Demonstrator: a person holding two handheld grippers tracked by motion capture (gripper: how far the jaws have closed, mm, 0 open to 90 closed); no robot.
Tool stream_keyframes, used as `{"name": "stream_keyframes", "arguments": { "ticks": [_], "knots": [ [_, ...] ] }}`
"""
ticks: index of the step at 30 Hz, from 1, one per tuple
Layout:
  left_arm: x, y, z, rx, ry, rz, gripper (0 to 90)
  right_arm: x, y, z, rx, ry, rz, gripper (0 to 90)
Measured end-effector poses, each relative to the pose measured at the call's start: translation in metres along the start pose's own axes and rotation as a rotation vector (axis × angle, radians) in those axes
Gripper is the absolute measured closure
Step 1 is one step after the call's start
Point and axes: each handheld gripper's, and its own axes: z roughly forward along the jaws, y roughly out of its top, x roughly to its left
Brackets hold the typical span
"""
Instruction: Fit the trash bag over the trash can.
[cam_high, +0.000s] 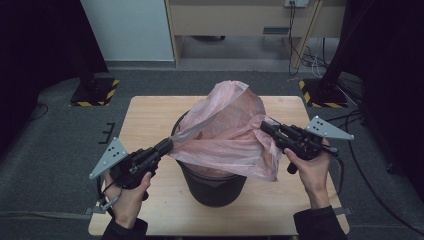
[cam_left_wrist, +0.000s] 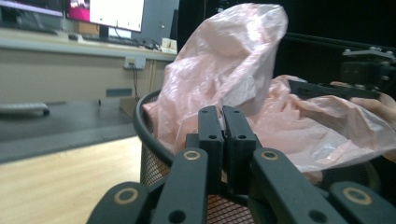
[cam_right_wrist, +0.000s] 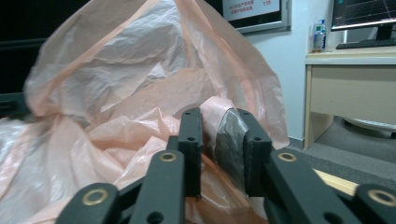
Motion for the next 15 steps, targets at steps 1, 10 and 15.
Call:
{"name": "stream_keyframes", "arguments": {
  "ticks": [1,10,15],
  "knots": [
    [0.003,-0.001,0.002,0.0,0.004,-0.005,87.4,0.0,0.0,-0.002,0.001,0.0,-0.007,75.8],
    [0.032,-0.012,0.005,-0.029,0.052,-0.107,88.1,-0.001,-0.01,-0.01,0.031,-0.01,-0.02,80.0],
    [0.035,-0.01,0.007,-0.028,0.039,-0.091,87.1,-0.001,-0.009,-0.012,0.024,-0.002,-0.01,69.6]
  ]
}}
